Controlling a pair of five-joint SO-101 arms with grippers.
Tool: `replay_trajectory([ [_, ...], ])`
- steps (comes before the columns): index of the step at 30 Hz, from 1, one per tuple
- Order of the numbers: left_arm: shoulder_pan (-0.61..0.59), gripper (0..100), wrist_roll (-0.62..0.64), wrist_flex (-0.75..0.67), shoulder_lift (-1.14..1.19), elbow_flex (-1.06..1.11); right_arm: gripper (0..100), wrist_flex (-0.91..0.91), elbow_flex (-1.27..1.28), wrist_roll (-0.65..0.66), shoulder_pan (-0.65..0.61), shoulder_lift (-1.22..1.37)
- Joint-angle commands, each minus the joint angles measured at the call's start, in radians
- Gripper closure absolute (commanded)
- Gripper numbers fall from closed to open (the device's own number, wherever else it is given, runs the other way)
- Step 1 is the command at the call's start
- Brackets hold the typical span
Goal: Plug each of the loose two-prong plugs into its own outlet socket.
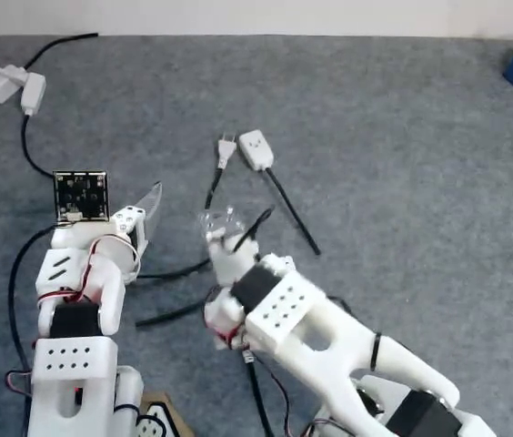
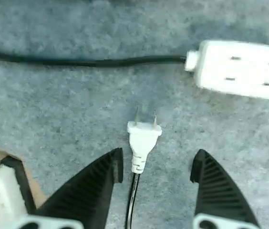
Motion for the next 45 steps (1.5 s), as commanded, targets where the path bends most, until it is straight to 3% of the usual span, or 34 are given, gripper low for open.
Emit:
replay_trajectory([
  [1,-0.012,71,0.012,-0.018,-0.005,-0.050,76.8,-0.108,0.062,-0.034,-0.036,-0.004],
  [5,-0.012,71,0.012,-0.018,-0.005,-0.050,76.8,-0.117,0.061,-0.155,-0.045,-0.010],
  [30,-0.022,71,0.012,-0.018,-0.005,-0.050,76.8,-0.151,0.159,-0.147,-0.067,-0.002],
  [38,-0.022,71,0.012,-0.018,-0.005,-0.050,76.9,-0.234,0.200,-0.152,-0.197,-0.002],
  [45,-0.022,71,0.012,-0.018,-0.005,-0.048,76.9,-0.234,0.208,-0.146,-0.122,-0.002],
])
